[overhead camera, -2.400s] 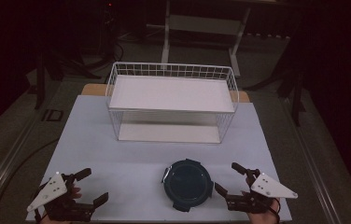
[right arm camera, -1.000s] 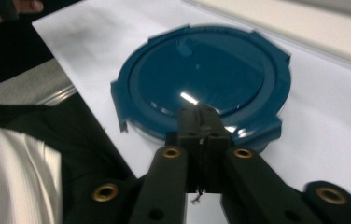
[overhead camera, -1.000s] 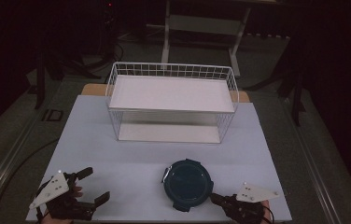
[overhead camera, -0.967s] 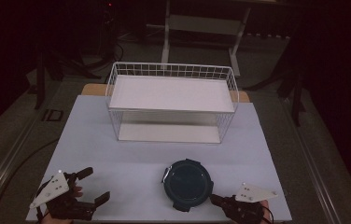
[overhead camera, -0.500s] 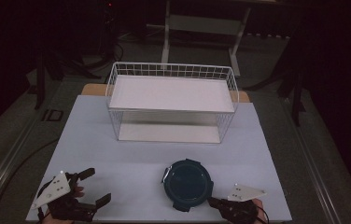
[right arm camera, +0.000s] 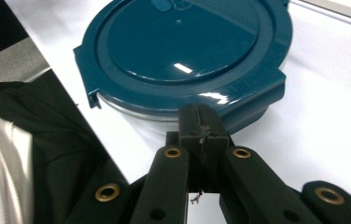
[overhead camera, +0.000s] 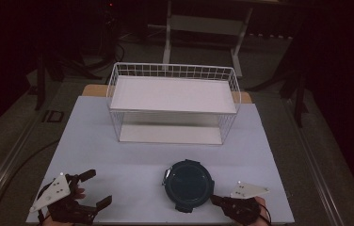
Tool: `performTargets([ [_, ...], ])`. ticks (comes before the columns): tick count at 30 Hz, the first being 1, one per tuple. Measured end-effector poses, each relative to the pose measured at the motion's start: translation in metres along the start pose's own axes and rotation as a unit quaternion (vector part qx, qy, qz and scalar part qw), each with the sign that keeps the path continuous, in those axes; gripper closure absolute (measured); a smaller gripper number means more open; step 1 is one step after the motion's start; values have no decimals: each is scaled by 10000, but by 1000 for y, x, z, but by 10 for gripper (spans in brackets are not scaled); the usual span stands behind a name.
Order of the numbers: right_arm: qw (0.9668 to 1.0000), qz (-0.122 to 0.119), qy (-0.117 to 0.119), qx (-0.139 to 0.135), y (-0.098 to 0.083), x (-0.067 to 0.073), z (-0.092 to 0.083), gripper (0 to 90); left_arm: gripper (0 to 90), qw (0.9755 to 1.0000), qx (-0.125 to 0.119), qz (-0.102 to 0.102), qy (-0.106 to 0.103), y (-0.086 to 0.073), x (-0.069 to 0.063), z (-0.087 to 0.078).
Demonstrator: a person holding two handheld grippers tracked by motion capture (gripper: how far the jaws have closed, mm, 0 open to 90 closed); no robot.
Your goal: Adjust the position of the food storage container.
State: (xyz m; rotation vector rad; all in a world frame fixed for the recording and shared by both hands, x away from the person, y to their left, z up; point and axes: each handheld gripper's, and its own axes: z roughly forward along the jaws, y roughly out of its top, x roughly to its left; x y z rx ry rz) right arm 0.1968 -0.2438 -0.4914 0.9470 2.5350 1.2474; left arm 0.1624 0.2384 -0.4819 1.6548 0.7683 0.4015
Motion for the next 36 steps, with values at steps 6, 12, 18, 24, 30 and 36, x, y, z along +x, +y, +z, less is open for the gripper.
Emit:
performTargets([
  [6,10000,-19,-79,-12,5,-7,4,900,0,10000,-17,-12,-11,0,0,0],
  [12,9997,-80,-230,-13,11,-14,10,900,0,10000,-21,-10,-11,0,0,-1],
  [18,9998,-19,-149,-128,16,-17,8,900,0,10000,-25,-1,-14,0,0,-1],
  [24,9990,192,-398,-103,21,-36,11,900,0,10000,-29,18,-29,0,-1,-1],
  [30,9992,167,-369,38,23,-38,20,900,0,10000,16,40,-65,0,-1,0],
  [36,9990,295,-324,12,22,-39,21,900,0,9999,22,32,-99,0,-2,2],
])
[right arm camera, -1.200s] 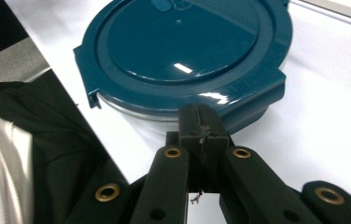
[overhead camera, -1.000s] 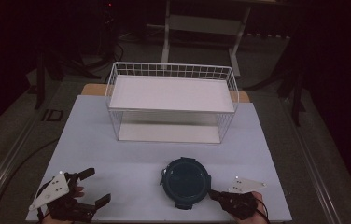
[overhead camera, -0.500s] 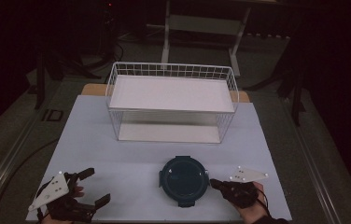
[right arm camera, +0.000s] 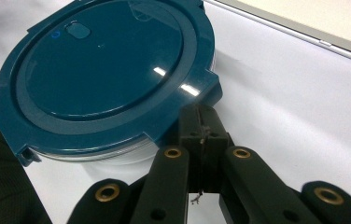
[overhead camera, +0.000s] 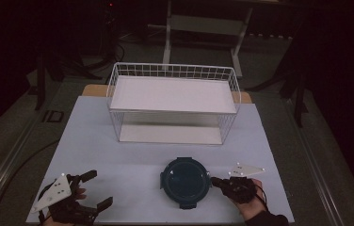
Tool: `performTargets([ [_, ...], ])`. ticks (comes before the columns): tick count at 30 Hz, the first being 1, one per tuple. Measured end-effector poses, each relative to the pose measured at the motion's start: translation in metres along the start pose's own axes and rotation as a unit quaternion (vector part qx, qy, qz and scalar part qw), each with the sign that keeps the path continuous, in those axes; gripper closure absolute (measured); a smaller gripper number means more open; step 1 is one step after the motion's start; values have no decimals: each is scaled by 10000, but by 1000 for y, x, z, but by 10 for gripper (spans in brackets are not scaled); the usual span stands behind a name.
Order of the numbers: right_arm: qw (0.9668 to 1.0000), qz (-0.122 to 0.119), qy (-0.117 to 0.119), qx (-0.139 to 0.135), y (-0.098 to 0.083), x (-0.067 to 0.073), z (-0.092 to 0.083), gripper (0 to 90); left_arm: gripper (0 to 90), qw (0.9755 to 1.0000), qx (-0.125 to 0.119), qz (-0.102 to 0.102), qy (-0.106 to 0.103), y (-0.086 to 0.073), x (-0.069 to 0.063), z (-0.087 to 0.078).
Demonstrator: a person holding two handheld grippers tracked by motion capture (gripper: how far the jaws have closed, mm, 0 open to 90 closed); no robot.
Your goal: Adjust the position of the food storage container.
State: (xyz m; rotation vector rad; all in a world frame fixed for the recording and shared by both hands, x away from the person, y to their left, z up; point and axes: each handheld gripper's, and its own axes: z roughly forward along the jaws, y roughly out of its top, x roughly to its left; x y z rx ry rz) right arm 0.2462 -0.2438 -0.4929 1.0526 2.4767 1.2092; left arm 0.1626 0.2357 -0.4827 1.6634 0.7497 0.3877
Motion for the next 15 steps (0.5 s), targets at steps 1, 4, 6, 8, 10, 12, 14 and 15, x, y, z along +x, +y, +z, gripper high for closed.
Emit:
performTargets([
  [1,10000,37,13,-19,0,0,1,900,0,10000,8,7,-5,0,0,0],
  [4,10000,19,50,0,1,2,2,900,0,10000,33,24,-16,0,-1,1],
  [6,9999,7,119,7,1,5,4,900,0,10000,33,36,-29,0,-1,1],
  [8,9999,3,162,11,2,7,5,900,0,10000,28,26,-43,0,-1,2],
  [10,9998,-15,184,26,4,9,7,900,0,10000,30,7,-58,0,-1,2],
  [12,9998,-38,216,23,5,11,10,900,0,10000,30,-3,-69,0,-1,3],
  [14,9997,-33,256,41,7,11,13,900,0,10000,20,-16,-84,0,-1,3],
  [15,9996,-81,251,104,7,13,16,900,0,10000,21,-18,-87,0,-2,3],
])
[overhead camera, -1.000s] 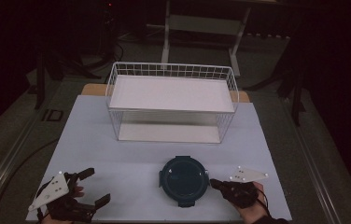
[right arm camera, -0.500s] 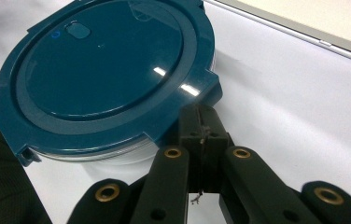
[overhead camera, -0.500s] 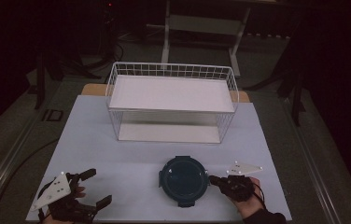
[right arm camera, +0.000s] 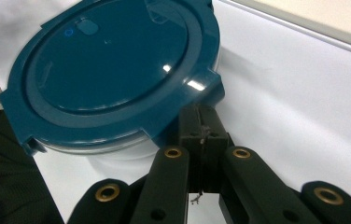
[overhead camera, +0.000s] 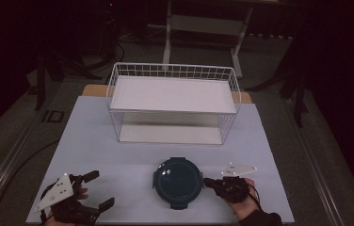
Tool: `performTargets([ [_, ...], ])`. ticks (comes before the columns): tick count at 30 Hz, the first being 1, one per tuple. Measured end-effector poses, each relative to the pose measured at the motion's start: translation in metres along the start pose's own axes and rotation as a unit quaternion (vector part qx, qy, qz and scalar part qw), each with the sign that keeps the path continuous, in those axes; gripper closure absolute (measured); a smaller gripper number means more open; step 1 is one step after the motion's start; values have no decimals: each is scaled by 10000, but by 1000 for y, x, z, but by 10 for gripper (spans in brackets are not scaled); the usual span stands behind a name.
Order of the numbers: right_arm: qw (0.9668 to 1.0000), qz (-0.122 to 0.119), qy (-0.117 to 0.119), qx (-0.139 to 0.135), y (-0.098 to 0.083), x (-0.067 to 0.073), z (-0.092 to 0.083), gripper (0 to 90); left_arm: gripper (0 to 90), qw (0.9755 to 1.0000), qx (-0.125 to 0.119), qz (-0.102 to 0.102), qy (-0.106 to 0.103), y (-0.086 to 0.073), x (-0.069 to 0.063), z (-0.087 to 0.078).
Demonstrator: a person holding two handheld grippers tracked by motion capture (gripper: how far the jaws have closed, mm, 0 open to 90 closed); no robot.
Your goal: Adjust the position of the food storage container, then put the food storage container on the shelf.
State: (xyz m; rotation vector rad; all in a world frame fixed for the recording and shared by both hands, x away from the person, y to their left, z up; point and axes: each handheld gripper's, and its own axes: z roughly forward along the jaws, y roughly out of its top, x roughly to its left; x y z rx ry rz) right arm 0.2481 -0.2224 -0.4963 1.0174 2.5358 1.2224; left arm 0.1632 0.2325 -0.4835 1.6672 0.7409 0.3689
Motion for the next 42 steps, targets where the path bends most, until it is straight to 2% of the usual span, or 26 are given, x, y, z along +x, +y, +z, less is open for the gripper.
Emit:
performTargets([
  [7,9999,-44,104,-8,7,3,8,900,0,10000,3,-2,-5,0,0,0],
  [17,9990,-185,405,4,21,18,29,900,0,10000,39,-7,-60,-1,0,1],
  [23,9985,-322,439,14,27,25,38,900,0,10000,19,12,-87,0,-1,0],
  [27,9986,-321,417,-69,29,24,36,897,0,9999,10,-11,-105,0,-1,0],
  [28,9987,-326,347,-163,29,24,32,807,0,10000,23,-2,-95,0,-1,0],
  [30,9988,-285,335,-230,29,23,29,779,0,9999,62,-28,-98,0,0,0],
  [31,9984,-280,347,-357,30,23,24,695,0,9999,83,-16,-89,0,0,0],
  [33,9981,-286,337,-438,30,24,21,662,0,9999,134,-21,-95,0,0,1],
  [35,9967,-360,354,-643,31,28,13,514,0,9997,205,61,-87,0,-2,2],
  [36,9967,-360,354,-643,31,28,13,514,0,9997,205,61,-87,0,-2,2],
  [38,9954,-396,370,-796,32,32,7,382,0,9996,254,55,-91,2,-3,3],
  [40,9939,-393,344,-975,33,35,2,298,0,9996,237,9,-135,3,-4,2],
  [42,9913,-393,477,-1166,35,37,-6,195,0,9995,275,-69,-161,6,-6,2],
])
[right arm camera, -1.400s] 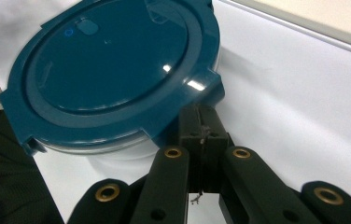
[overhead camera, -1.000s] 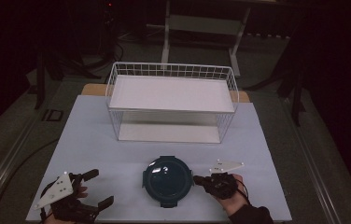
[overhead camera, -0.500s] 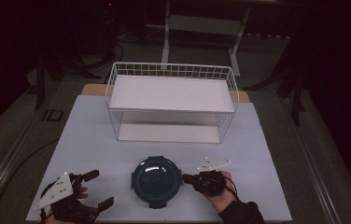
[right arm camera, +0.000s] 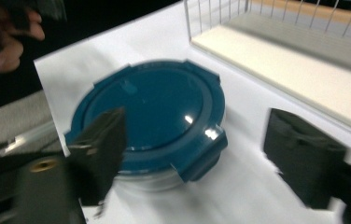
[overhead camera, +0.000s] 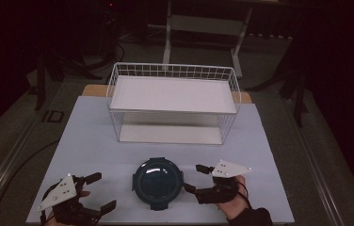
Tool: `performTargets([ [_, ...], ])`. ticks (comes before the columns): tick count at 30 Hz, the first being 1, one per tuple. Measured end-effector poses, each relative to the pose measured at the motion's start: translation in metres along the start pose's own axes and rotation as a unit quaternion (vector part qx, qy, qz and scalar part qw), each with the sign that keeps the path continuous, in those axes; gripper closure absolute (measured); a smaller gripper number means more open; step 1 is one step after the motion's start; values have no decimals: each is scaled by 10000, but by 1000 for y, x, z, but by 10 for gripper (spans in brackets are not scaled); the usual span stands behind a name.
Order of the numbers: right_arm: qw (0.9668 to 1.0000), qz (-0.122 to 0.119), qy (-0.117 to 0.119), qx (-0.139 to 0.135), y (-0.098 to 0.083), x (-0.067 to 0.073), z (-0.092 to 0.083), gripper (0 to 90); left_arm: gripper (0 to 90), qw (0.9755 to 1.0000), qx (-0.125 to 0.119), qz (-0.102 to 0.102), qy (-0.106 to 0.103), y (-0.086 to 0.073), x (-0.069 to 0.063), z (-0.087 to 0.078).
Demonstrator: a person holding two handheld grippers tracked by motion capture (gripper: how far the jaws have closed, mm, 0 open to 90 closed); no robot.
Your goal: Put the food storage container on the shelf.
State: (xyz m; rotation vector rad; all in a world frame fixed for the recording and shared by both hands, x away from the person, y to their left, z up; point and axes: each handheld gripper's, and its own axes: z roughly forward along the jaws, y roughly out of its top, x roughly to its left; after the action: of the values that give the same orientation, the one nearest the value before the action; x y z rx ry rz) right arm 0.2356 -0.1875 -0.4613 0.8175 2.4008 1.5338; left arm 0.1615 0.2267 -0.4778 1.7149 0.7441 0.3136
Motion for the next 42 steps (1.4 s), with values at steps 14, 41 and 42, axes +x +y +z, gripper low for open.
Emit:
performTargets([
  [14,9977,-186,100,-644,14,-2,-26,135,0,9995,90,-198,-237,28,-7,12],
  [41,9994,-101,-159,-283,8,11,-13,103,0,9681,1614,-1893,-311,21,28,75],
  [42,9995,-82,-145,-254,7,11,-12,103,0,9646,1656,-2021,-368,19,30,76],
])
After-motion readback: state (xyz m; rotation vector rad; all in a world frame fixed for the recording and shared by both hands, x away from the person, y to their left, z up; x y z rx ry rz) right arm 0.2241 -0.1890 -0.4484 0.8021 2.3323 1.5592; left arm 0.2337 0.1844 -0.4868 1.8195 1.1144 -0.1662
